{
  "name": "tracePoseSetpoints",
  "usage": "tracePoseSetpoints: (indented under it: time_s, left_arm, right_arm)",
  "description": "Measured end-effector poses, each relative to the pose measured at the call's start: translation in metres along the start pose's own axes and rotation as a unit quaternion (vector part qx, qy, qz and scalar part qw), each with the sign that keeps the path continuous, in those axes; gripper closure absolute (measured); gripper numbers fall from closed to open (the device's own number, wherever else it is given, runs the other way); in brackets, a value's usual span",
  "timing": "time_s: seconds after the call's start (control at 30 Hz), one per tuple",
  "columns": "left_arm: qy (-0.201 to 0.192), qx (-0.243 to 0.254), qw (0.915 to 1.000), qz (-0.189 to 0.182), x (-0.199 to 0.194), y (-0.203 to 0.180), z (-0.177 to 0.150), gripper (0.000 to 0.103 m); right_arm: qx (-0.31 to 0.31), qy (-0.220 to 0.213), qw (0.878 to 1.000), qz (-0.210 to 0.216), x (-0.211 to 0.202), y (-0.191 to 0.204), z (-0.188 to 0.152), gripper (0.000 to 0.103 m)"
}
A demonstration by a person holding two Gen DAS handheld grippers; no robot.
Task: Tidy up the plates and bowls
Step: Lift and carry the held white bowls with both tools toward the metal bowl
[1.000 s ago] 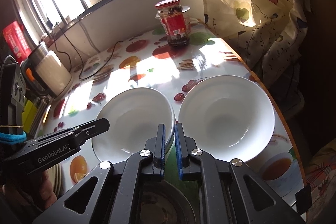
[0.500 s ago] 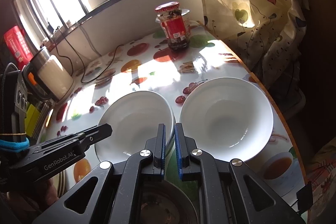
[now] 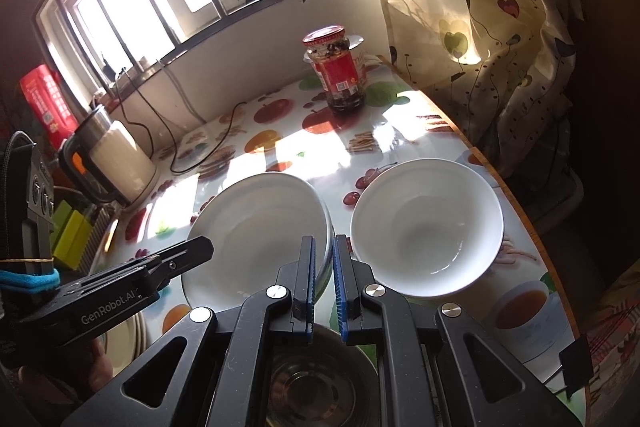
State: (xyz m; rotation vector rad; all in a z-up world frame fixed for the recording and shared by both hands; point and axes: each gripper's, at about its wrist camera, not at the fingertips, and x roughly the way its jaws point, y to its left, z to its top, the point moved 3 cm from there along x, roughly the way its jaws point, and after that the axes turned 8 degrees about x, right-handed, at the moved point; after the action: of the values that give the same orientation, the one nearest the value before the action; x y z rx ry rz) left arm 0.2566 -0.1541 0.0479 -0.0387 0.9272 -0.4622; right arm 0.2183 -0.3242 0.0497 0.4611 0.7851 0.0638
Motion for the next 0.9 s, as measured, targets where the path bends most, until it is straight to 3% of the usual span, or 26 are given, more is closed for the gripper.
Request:
tracePoseSetpoints:
  time_s: [0.43,0.9]
  left_arm:
    - [-0.014,0.014,0.9998,-0.002,-0.031,-0.018,-0.021,0.092]
    - [0.017,0.023,0.9996,-0.006,-0.028,-0.028,-0.063,0.092]
  right_arm:
    - [0.003,-0.017,1.0,0.007,-0.041,0.003,-0.02,0.093]
    - [0.011,0.001,1.0,-0.009,-0.054,-0.012,-0.062,0.093]
